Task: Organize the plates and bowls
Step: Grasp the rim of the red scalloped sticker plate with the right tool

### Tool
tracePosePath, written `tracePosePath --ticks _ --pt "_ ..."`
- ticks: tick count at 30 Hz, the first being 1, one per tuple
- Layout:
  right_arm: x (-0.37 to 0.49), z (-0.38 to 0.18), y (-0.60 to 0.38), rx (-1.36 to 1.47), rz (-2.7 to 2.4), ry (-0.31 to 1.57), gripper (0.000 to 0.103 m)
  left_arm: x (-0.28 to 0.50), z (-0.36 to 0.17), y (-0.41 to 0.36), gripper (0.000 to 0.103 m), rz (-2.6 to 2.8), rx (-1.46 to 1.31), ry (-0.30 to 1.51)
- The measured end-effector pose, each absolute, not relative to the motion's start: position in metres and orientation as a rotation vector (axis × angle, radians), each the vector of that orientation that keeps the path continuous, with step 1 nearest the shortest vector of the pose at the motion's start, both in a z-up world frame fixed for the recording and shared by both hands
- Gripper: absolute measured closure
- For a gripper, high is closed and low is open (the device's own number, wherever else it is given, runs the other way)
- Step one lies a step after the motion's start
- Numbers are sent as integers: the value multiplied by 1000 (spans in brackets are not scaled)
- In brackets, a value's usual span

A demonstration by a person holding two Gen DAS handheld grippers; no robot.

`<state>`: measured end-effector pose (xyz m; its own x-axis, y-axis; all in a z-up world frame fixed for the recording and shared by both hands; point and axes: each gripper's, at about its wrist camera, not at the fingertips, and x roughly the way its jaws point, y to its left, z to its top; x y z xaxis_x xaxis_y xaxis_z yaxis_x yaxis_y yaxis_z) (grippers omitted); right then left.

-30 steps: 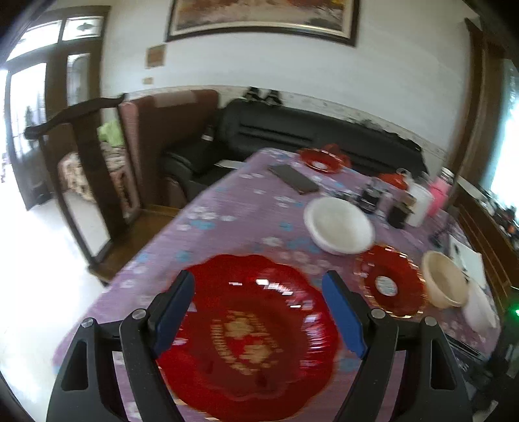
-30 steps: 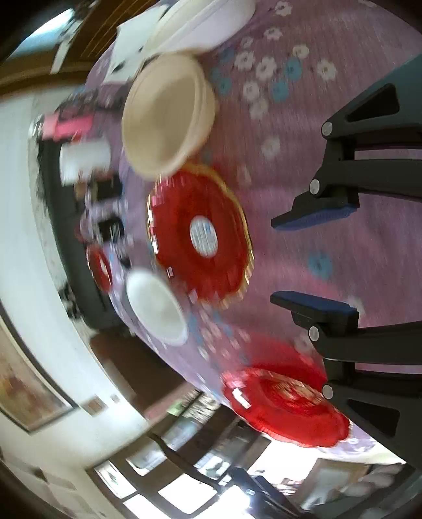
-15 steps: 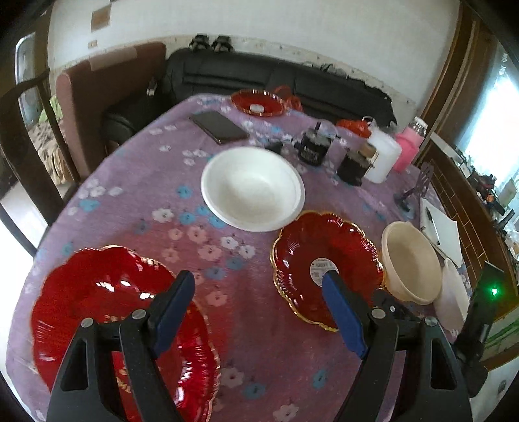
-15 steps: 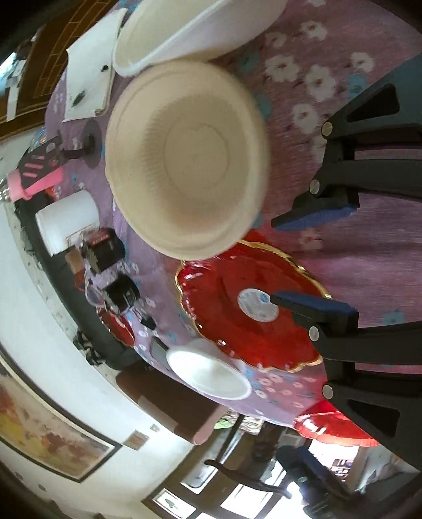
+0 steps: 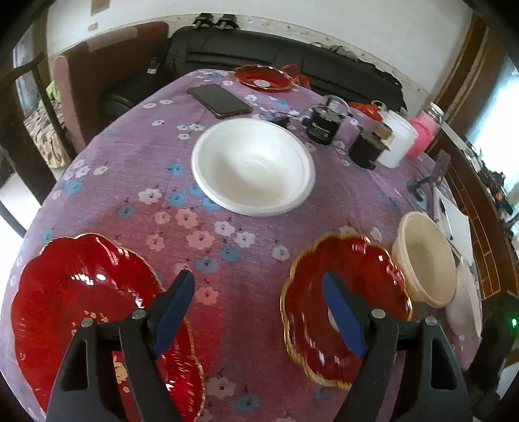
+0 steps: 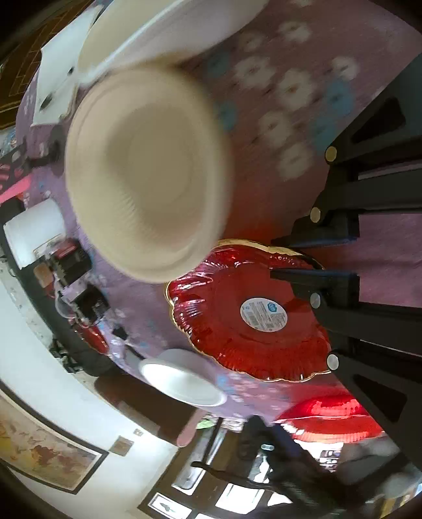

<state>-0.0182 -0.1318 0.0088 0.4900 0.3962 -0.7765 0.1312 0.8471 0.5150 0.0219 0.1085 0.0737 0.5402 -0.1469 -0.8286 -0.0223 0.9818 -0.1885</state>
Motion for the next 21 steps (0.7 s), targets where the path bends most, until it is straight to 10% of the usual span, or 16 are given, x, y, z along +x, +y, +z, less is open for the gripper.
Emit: tracePosePath --ticks 21 --pt "-36 2 -150 573 164 1022 89 26 18 45 23 -158 -12 1138"
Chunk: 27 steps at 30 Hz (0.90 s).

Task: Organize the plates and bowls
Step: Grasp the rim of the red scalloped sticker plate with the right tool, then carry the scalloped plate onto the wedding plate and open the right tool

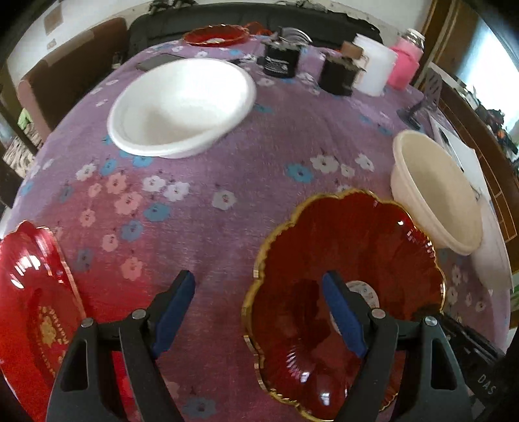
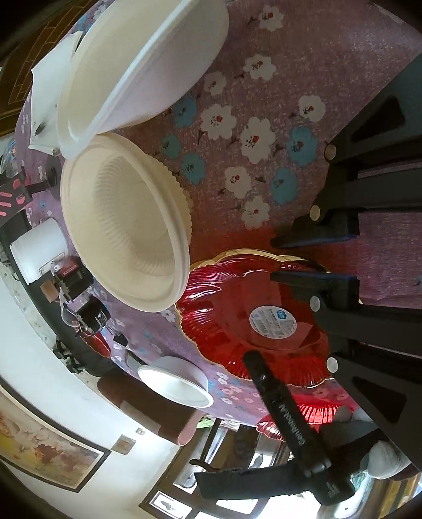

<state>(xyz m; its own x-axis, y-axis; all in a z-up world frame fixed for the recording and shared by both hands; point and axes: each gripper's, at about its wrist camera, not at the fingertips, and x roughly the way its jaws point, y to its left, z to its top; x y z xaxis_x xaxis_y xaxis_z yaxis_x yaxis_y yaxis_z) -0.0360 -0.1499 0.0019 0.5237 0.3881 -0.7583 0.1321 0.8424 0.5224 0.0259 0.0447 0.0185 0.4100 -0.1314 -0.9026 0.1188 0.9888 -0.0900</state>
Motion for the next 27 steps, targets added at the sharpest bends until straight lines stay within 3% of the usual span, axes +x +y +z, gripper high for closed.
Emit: tracePosePath --ticks 4,6,9,12,27 --pt "-35 2 -149 570 161 1010 89 23 17 34 25 -189 26 1135" --pt "-34 2 -148 568 163 1004 89 20 20 27 56 -197 62 1120" --pt "-35 2 -149 562 159 993 88 15 23 23 70 -168 102 1099" --pt "-41 5 -152 560 167 975 90 9 29 32 78 -168 62 1095" --pt "-70 39 -133 532 240 886 89 -40 77 65 78 -158 -44 955"
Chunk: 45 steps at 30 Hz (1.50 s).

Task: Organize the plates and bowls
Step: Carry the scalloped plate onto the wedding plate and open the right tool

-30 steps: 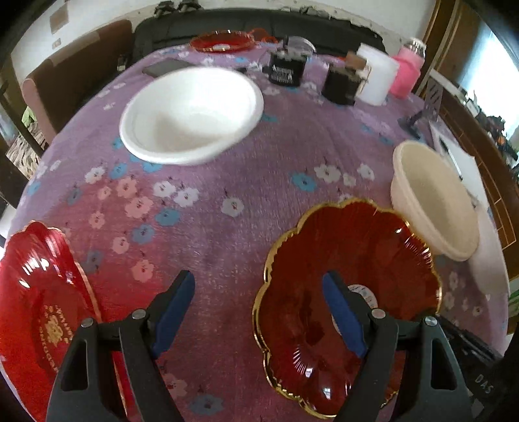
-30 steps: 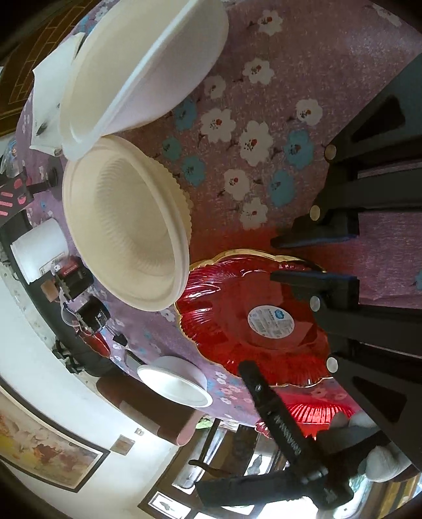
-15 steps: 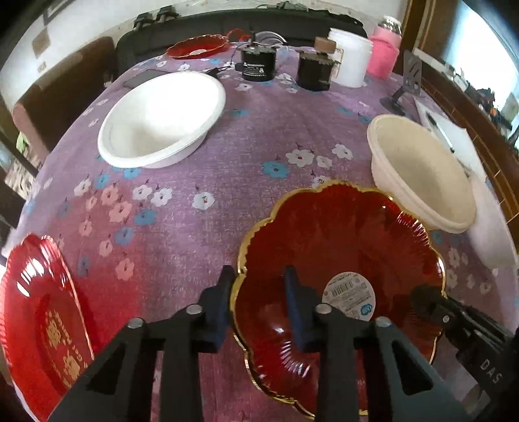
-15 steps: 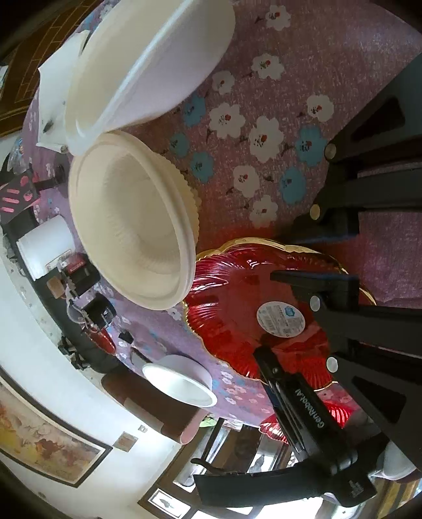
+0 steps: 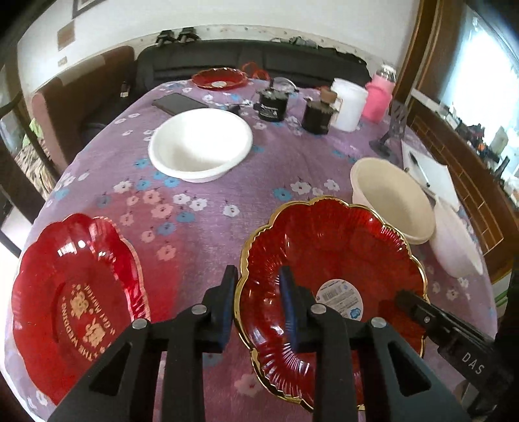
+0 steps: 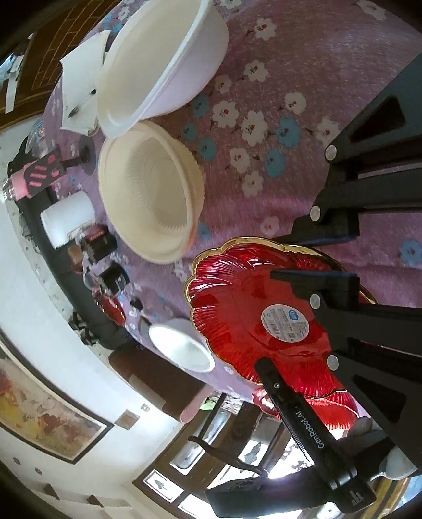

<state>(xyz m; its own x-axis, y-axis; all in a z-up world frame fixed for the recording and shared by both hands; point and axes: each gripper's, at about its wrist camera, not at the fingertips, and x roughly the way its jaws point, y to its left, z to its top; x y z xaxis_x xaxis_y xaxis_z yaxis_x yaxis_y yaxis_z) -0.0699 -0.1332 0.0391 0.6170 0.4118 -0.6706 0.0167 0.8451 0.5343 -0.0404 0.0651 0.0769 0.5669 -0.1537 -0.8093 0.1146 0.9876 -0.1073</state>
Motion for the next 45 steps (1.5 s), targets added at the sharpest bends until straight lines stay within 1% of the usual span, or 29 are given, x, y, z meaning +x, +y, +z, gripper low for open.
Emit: tracePosePath --ticks 12,18,28,36,45 --pt "-85 65 -92 488 310 861 89 -71 94 118 78 -119 -204 912" --pt "-88 73 -72 467 341 857 89 -84 96 143 78 -89 -238 894" --pt "-71 88 -8 375 426 858 89 -92 100 205 78 17 -333 863" --pt "-50 85 48 326 492 882 89 -93 94 259 78 122 -393 843" --pt "-28 58 91 261 511 945 89 -85 65 296 78 185 -449 888"
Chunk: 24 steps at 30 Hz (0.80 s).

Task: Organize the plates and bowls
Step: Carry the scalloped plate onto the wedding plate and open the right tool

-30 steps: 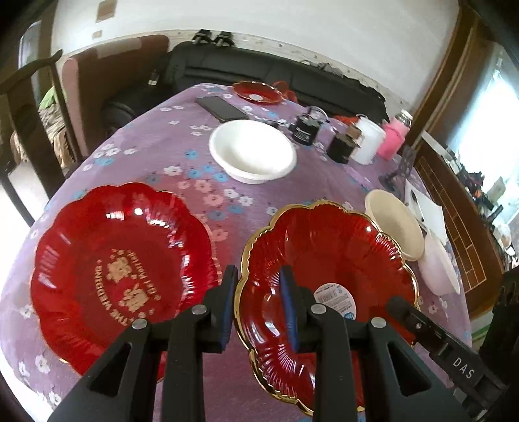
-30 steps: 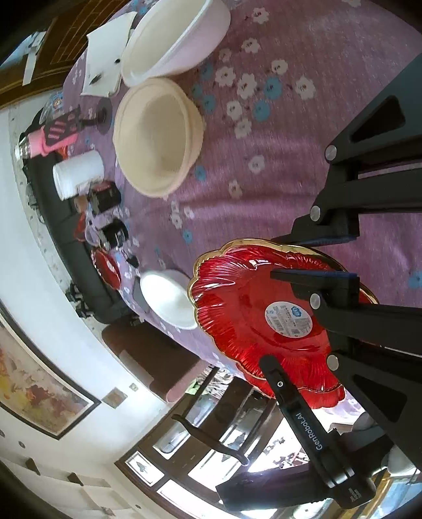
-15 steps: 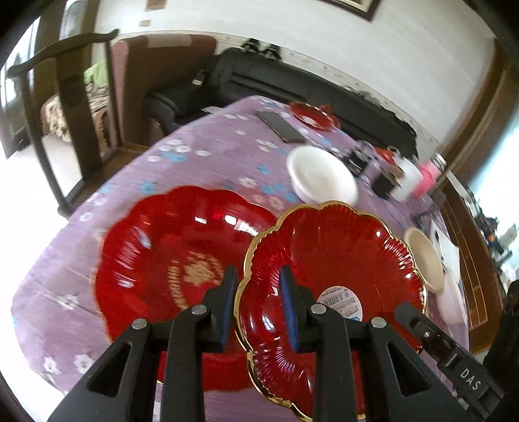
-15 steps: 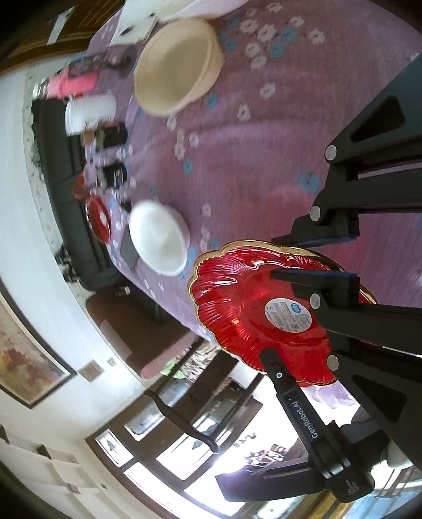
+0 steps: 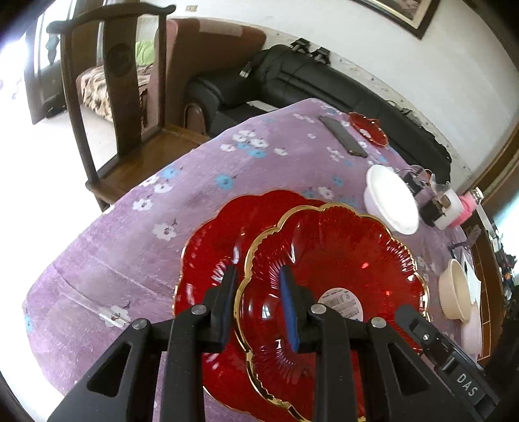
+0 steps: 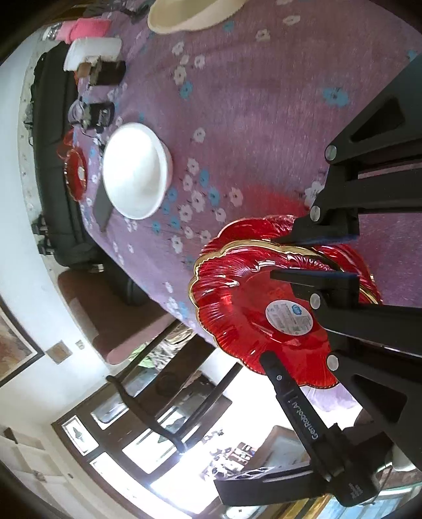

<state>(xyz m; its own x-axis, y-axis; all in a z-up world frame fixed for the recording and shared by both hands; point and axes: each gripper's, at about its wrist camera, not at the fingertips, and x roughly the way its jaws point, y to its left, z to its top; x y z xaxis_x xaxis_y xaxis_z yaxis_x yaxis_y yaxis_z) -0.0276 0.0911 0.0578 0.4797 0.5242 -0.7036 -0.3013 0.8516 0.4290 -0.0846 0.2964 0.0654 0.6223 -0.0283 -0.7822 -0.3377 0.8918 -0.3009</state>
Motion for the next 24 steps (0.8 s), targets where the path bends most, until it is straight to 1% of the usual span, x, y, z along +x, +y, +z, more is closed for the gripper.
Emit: tracePosePath --ticks 7,14,17,21,24 --pt "-16 37 106 235 491 990 89 -80 51 303 78 202 -455 912" --pt "-14 36 116 212 485 987 89 -79 52 305 77 221 -434 893" --pt "-15 36 119 196 486 981 86 -80 53 306 72 217 -435 887" --pt "-17 36 123 171 467 968 85 -80 54 305 56 181 -450 884" --pt "-18 36 126 146 456 960 85 -79 55 301 49 165 -444 887"
